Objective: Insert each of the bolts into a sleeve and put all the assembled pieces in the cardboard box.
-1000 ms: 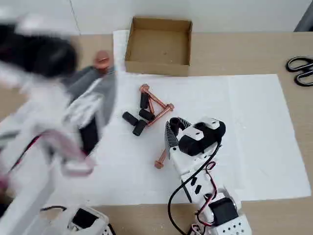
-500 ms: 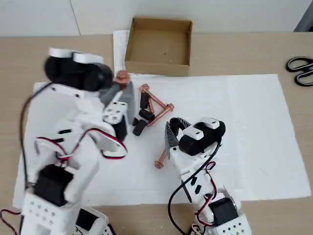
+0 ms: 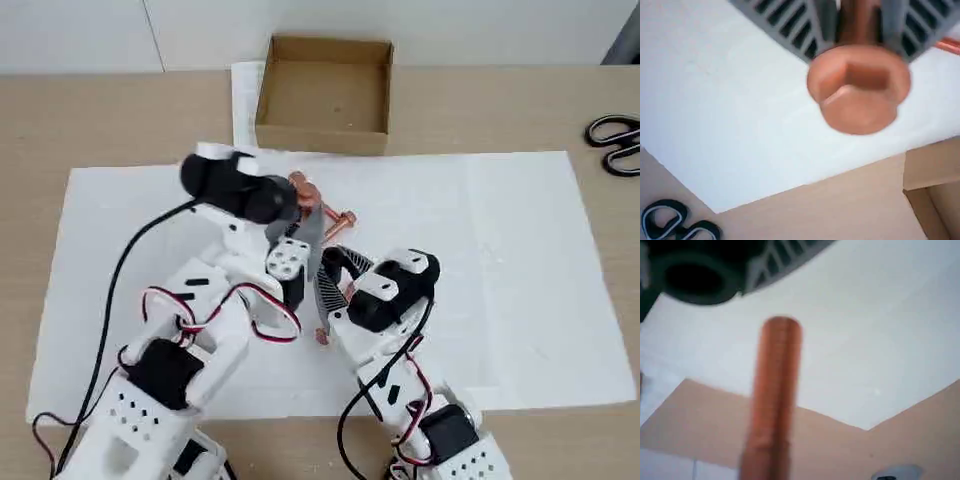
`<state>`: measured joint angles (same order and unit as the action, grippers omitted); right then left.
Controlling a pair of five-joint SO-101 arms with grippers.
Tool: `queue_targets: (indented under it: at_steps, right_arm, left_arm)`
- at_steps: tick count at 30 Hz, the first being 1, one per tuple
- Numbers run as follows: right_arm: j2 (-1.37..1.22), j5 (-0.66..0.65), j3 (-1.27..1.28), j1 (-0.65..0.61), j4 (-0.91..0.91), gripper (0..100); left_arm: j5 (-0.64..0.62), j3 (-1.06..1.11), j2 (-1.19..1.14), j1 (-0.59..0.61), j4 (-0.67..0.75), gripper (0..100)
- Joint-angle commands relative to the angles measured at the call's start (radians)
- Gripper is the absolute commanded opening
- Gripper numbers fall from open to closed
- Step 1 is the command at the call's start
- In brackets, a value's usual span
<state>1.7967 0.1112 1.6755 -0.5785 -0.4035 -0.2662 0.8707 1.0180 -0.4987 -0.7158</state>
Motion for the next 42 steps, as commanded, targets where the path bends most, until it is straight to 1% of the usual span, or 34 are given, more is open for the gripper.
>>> queue_targets:
  at_steps: [1,3,7,14,21,32,36,39,42]
  right_arm:
    - [0.007,0.012,0.009,-0.031,0.027,0.4]
    - [0.007,0.012,0.009,-0.044,0.027,0.4]
    - [0.007,0.012,0.009,-0.048,0.025,0.4]
    - [0.007,0.012,0.009,-0.048,0.025,0.4]
    - [0.007,0.012,0.009,-0.05,0.025,0.4]
    - [0.007,0.012,0.009,-0.05,0.025,0.4]
    - [0.007,0.012,0.009,-0.07,0.025,0.4]
    - [0.007,0.012,0.009,-0.074,0.016,0.4]
    - [0.007,0.012,0.009,-0.074,0.01,0.4]
  left_arm:
    - [-0.006,0.021,0.026,-0.02,0.075,0]
    - [-0.006,0.035,0.026,-0.021,0.101,0]
    - [-0.006,0.036,0.026,-0.023,0.103,0]
    - [-0.005,-0.041,0.026,-0.017,0.101,0]
    - [-0.006,-0.051,0.026,-0.015,0.103,0]
    - [-0.006,-0.012,0.025,-0.02,0.14,0]
    - [-0.008,0.001,0.02,-0.021,0.141,0]
    - [-0.009,0.039,0.026,-0.023,0.175,0]
    - [-0.051,0.07,0.026,-0.023,0.196,0]
